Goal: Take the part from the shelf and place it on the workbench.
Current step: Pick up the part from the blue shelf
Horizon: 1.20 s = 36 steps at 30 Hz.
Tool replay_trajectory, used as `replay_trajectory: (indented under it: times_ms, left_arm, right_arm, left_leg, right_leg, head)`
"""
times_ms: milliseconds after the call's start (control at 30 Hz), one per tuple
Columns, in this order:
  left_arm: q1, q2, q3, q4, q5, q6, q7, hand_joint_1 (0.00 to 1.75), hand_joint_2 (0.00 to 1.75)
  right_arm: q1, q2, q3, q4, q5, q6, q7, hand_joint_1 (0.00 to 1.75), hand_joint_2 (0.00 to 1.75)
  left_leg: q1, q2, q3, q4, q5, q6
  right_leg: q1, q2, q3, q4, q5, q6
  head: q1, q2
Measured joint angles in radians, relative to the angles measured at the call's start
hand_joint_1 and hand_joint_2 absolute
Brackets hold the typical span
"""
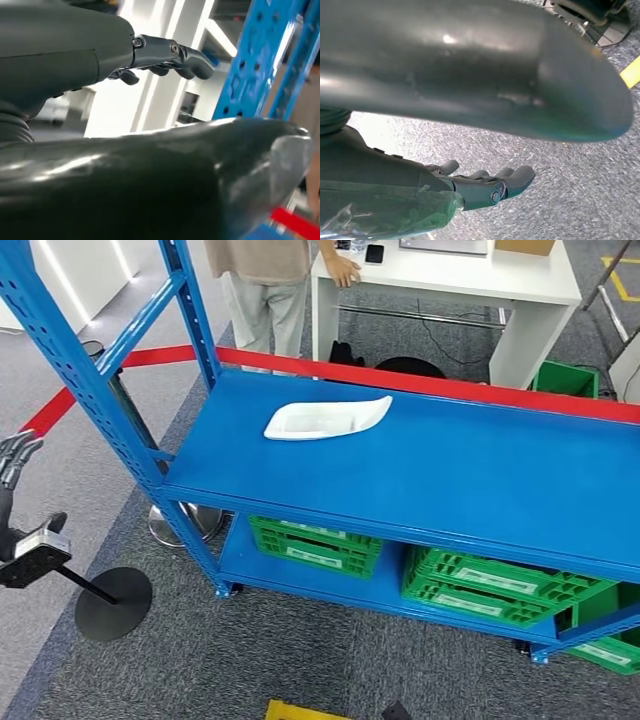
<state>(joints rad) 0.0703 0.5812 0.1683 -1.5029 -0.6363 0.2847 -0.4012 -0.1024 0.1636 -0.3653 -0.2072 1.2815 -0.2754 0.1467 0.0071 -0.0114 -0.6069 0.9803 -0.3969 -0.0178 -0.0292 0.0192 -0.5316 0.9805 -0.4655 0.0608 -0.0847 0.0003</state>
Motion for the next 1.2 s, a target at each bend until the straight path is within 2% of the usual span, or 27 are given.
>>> replay_trajectory:
  times_ms: [100, 167, 233, 300, 367, 467, 533, 667, 800, 867, 967, 1067, 1200]
  left_arm:
    - [0.014, -0.077, 0.004, -0.053, 0.062, 0.01, -0.037, 0.0, 0.0]
    - [0.025, -0.177, 0.002, -0.113, 0.172, 0.028, -0.155, 0.0, 0.0]
    - [0.046, -0.297, -0.034, -0.21, 0.29, 0.103, -0.261, 0.0, 0.0]
    - [0.06, -0.38, -0.132, -0.32, 0.364, 0.251, -0.294, 0.0, 0.0]
    - [0.069, -0.435, -0.258, -0.416, 0.394, 0.371, -0.3, 0.0, 0.0]
    - [0.085, -0.486, -0.391, -0.496, 0.422, 0.397, -0.301, 0.0, 0.0]
    - [0.091, -0.498, -0.427, -0.505, 0.464, 0.353, -0.287, 0.0, 0.0]
    - [0.087, -0.504, -0.419, -0.478, 0.485, 0.192, -0.252, 0.0, 0.0]
    - [0.083, -0.51, -0.402, -0.457, 0.475, 0.149, -0.23, 0.0, 0.0]
    - [0.07, -0.505, -0.391, -0.437, 0.436, 0.104, -0.163, 0.0, 0.0]
    - [0.018, -0.474, -0.355, -0.359, 0.389, -0.023, -0.024, 0.0, 0.0]
    - [-0.051, -0.427, -0.294, -0.241, 0.35, -0.135, 0.07, 0.0, 0.0]
    - [-0.147, -0.357, -0.222, -0.07, 0.245, -0.189, 0.159, 0.0, 0.0]
  right_arm:
    - [0.002, 0.0, 0.0, 0.0, 0.001, 0.0, 0.0, 0.0, 0.0]
    - [0.002, 0.0, 0.0, 0.0, 0.002, -0.003, 0.0, 0.0, 0.0]
    - [0.003, 0.001, 0.0, 0.0, 0.004, -0.012, 0.001, 0.0, 0.0]
    - [0.005, 0.003, 0.0, 0.0, 0.003, -0.025, 0.002, 0.0, 0.0]
    - [0.007, 0.006, 0.0, 0.0, 0.003, -0.034, 0.003, 0.0, 0.0]
    - [0.01, 0.009, -0.002, 0.0, 0.007, -0.038, 0.004, 0.0, 0.0]
    - [0.013, 0.009, -0.003, 0.0, 0.011, -0.037, 0.005, 0.0, 0.0]
    - [0.014, 0.009, -0.005, 0.0, 0.014, -0.037, 0.004, 0.0, 0.0]
    - [0.016, 0.009, -0.006, 0.0, 0.017, -0.035, 0.003, 0.0, 0.0]
    - [0.015, 0.009, -0.006, 0.0, 0.021, -0.032, 0.003, 0.0, 0.0]
    - [0.011, 0.009, -0.006, 0.0, 0.029, -0.023, 0.003, 0.0, 0.0]
    - [0.007, 0.009, -0.006, 0.0, 0.034, -0.012, 0.004, 0.0, 0.0]
    - [0.004, 0.009, -0.006, 0.0, 0.039, -0.005, 0.008, 0.0, 0.0]
  left_leg:
    - [0.0, 0.0, 0.0, 0.0, 0.0, 0.0]
    - [-0.001, -0.001, 0.001, 0.0, 0.0, 0.0]
    - [-0.001, -0.001, 0.001, 0.0, -0.001, 0.001]
    - [-0.001, -0.001, 0.002, 0.001, -0.002, 0.003]
    - [-0.001, -0.001, 0.002, 0.001, -0.002, 0.003]
    - [-0.001, -0.001, 0.003, 0.001, -0.002, 0.003]
    - [-0.001, -0.001, 0.003, 0.001, -0.001, 0.003]
    - [0.001, -0.001, 0.005, 0.0, -0.001, 0.003]
    - [0.001, -0.001, 0.005, 0.0, -0.001, 0.002]
    - [0.001, -0.001, 0.005, 0.0, -0.001, 0.003]
    - [0.001, -0.001, 0.005, 0.0, 0.0, 0.003]
    - [0.001, -0.001, 0.006, 0.0, 0.001, 0.001]
    - [0.002, -0.001, 0.006, 0.0, 0.002, 0.0]
  right_leg:
    - [0.0, -0.001, -0.002, -0.001, 0.0, 0.0]
    - [-0.001, -0.002, -0.003, -0.001, 0.0, 0.001]
    - [-0.001, -0.001, -0.003, -0.002, 0.0, 0.001]
    - [-0.002, -0.001, -0.002, -0.002, 0.0, 0.002]
    - [-0.002, -0.002, 0.0, -0.002, 0.0, 0.003]
    - [-0.001, -0.002, 0.004, -0.002, 0.001, 0.005]
    - [-0.001, -0.002, 0.003, -0.002, 0.0, 0.005]
    - [0.001, -0.002, 0.001, -0.001, -0.001, 0.004]
    - [0.001, -0.002, 0.001, -0.001, -0.001, 0.004]
    - [0.001, -0.002, 0.001, -0.001, -0.001, 0.004]
    - [0.001, -0.003, 0.002, -0.001, -0.001, 0.004]
    - [0.001, -0.003, 0.001, 0.0, 0.0, 0.003]
    - [0.002, -0.003, 0.001, 0.001, 0.0, 0.003]
  head:
    - [0.0, 0.0]
    - [0.0, 0.0]
    - [0.0, 0.0]
    - [0.0, 0.0]
    - [0.0, 0.0]
    - [0.0, 0.0]
    - [0.0, 0.0]
    - [0.0, 0.0]
    - [0.0, 0.0]
    - [0.0, 0.0]
    - [0.0, 0.0]
    - [0.0, 0.0]
    - [0.0, 0.0]
